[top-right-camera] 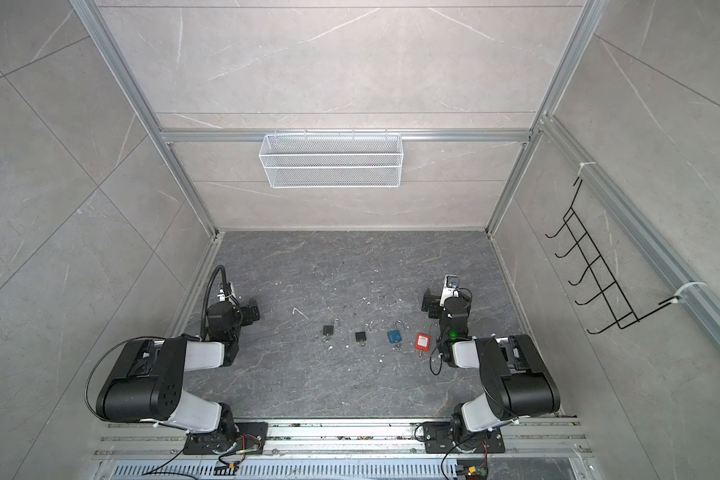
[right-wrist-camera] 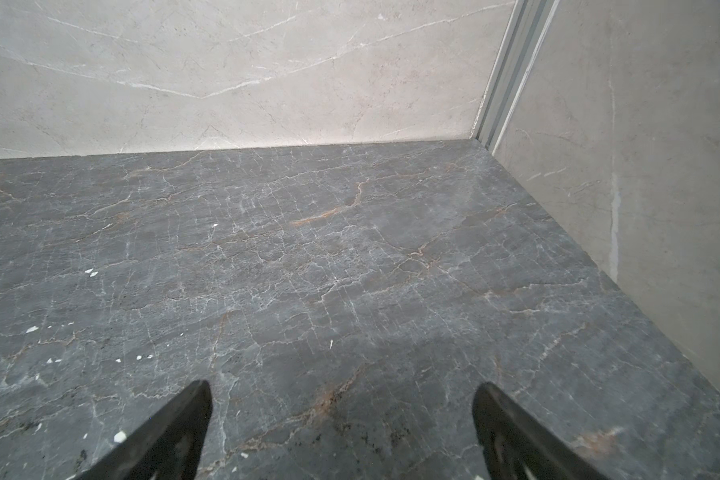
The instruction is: Lock with the key
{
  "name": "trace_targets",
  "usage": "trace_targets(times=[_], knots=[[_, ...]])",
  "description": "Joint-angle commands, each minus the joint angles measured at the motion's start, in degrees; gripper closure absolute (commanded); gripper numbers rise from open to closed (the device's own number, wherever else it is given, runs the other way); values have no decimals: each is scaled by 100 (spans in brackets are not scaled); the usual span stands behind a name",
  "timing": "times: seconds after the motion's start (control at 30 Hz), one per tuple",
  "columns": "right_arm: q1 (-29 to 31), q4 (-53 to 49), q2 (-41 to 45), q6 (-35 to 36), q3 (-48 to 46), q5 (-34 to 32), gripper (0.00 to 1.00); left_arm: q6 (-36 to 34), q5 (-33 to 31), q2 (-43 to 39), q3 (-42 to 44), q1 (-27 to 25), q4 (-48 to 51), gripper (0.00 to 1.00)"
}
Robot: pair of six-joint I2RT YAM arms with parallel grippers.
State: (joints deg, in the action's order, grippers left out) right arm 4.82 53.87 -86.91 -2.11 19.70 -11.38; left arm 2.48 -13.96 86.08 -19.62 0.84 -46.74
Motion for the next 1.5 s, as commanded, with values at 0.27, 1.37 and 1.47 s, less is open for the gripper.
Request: trace_targets(times=[0.27, 1.37, 1.47], knots=[[-7, 54, -63, -76, -20, -23, 1, 25, -54, -18, -77, 13, -219, 0], [1819, -9059, 1987, -3228, 2874, -529, 12, 2758, 960, -1466, -2996, -2713, 6303, 7], [1819, -9262, 2412, -3505, 2500, -367, 14, 2848, 1190, -1425, -2968, -2960, 6261, 7]])
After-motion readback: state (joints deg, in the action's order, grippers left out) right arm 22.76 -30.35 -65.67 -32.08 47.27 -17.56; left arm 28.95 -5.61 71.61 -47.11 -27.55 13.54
